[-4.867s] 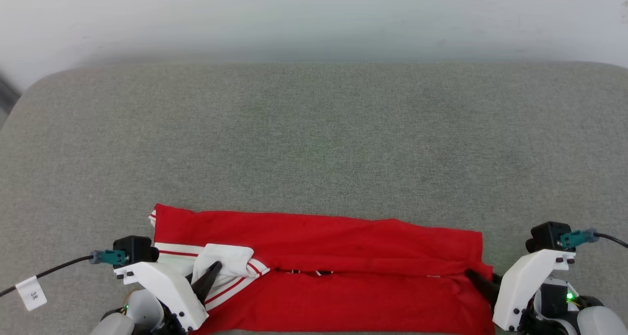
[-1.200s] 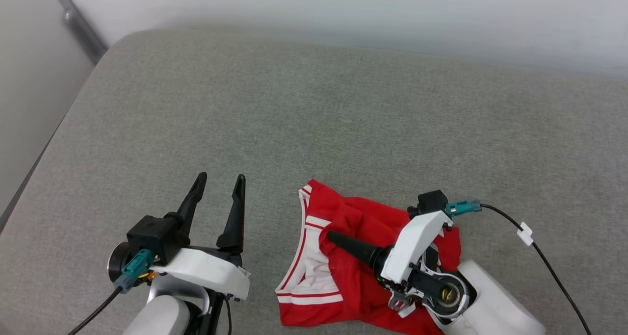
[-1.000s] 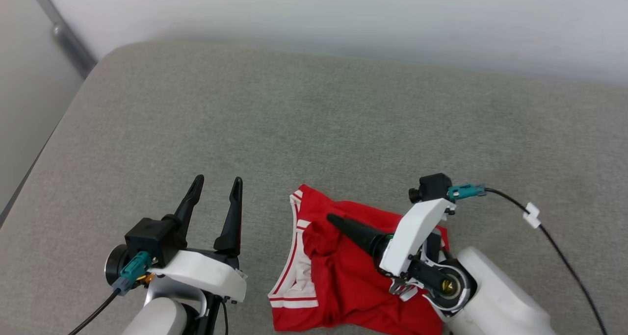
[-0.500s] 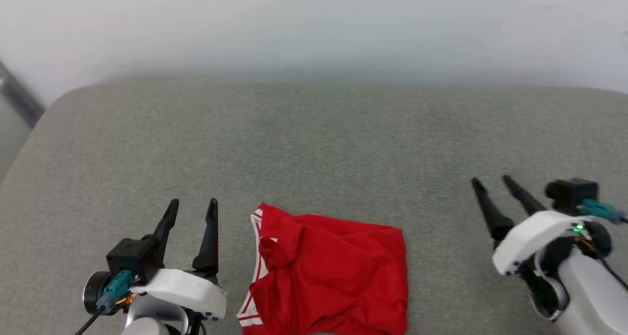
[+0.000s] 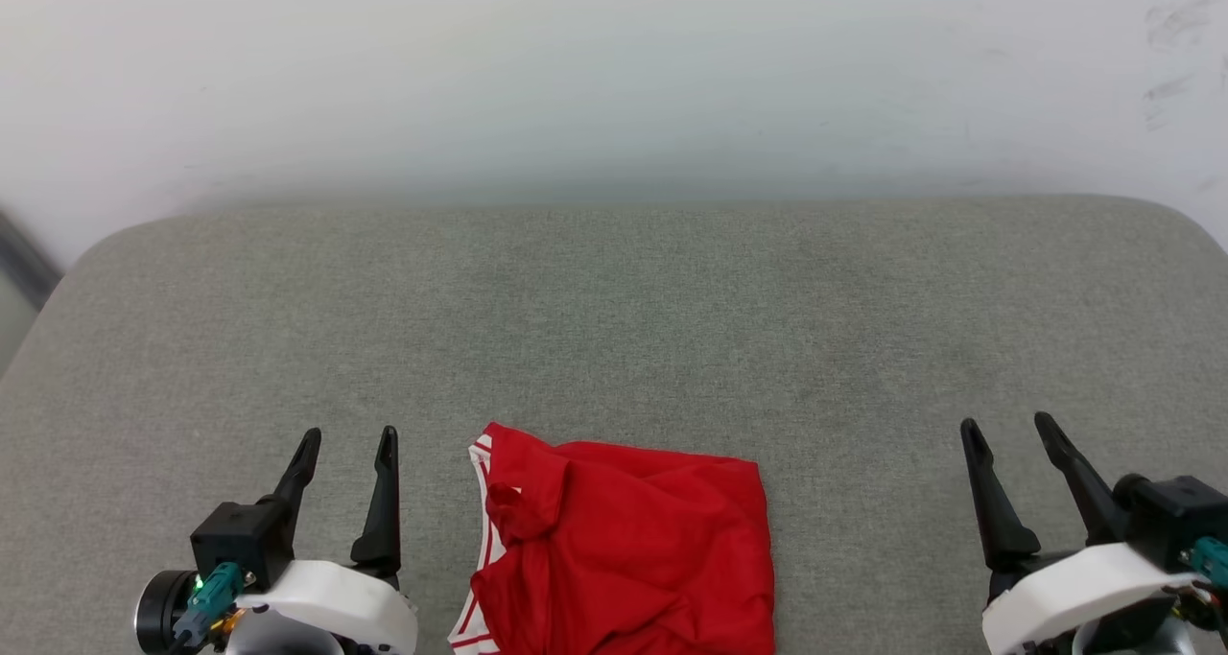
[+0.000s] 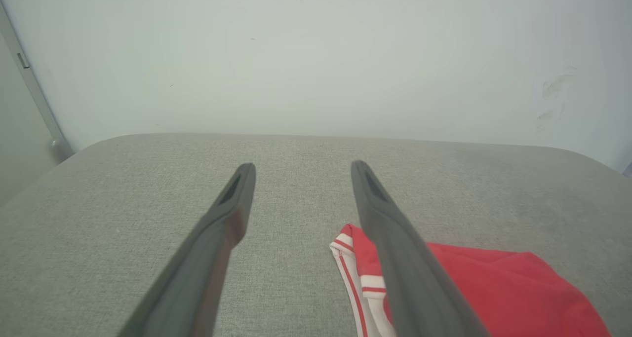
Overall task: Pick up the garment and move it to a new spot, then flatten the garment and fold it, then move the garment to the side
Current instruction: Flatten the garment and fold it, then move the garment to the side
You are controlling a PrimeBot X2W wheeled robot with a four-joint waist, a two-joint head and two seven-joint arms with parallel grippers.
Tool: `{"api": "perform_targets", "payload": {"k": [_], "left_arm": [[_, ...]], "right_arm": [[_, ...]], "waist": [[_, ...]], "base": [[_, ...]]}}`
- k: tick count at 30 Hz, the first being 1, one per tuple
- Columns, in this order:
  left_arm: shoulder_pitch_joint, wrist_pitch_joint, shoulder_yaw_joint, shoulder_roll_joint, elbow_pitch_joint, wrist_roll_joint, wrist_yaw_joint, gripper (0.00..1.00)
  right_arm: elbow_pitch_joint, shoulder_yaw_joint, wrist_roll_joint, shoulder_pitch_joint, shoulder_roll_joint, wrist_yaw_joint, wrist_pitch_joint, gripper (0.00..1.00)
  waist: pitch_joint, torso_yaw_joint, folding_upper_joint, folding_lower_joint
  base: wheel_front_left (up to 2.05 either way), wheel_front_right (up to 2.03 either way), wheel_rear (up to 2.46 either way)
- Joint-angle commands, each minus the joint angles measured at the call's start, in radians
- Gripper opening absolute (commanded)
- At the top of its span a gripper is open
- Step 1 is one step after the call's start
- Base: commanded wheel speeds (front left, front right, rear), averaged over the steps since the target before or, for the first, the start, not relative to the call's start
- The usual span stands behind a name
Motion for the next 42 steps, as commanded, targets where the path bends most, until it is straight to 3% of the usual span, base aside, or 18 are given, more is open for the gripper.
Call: {"api": "perform_targets", "payload": {"k": [1, 9, 17, 23, 30, 35, 42], "left_arm": [[0.011, -0.005, 0.001, 0.002, 0.001, 0.003, 0.005, 1.0], [0.01, -0.006, -0.003, 0.003, 0.008, 0.004, 0.003, 1.0], [-0.004, -0.01, 0.005, -0.003, 0.009, -0.001, 0.006, 1.0], [-0.021, -0.013, 0.021, -0.012, -0.004, 0.007, 0.008, 1.0], [-0.055, -0.018, 0.024, -0.04, -0.012, 0.026, -0.012, 1.0], [-0.077, -0.019, 0.026, -0.065, -0.007, 0.041, -0.026, 1.0], [-0.117, -0.019, 0.042, -0.098, -0.015, 0.073, -0.052, 1.0]], "right_arm": [[-0.018, -0.007, -0.006, 0.017, 0.006, -0.001, 0.008, 1.0], [-0.134, -0.026, -0.037, 0.079, 0.047, -0.001, 0.075, 1.0], [-0.145, -0.064, 0.008, 0.086, 0.059, -0.001, 0.12, 1.0], [-0.064, -0.181, 0.198, 0.026, 0.044, -0.001, 0.301, 1.0], [0.112, -0.279, 0.365, -0.038, 0.017, -0.001, 0.668, 1.0], [0.203, -0.244, 0.495, -0.092, 0.048, 0.0, 0.875, 1.0], [0.347, -0.133, 0.668, -0.177, 0.071, -0.001, 0.938, 1.0]], "waist": [[-0.001, 0.0, -0.0001, 0.0001], [0.001, -0.002, -0.0001, 0.0001], [0.006, 0.0, -0.0001, 0.0001], [0.03, 0.015, -0.0001, 0.0001], [0.069, 0.073, -0.0001, 0.0001], [0.105, 0.119, -0.0001, 0.0001], [0.172, 0.173, -0.0001, 0.0001]], "base": [[0.0, 0.0, 0.0], [0.0, 0.0, 0.0], [0.0, 0.0, 0.0], [0.0, 0.0, 0.0], [0.0, 0.0, 0.0], [0.0, 0.0, 0.0], [0.0, 0.0, 0.0]]}}
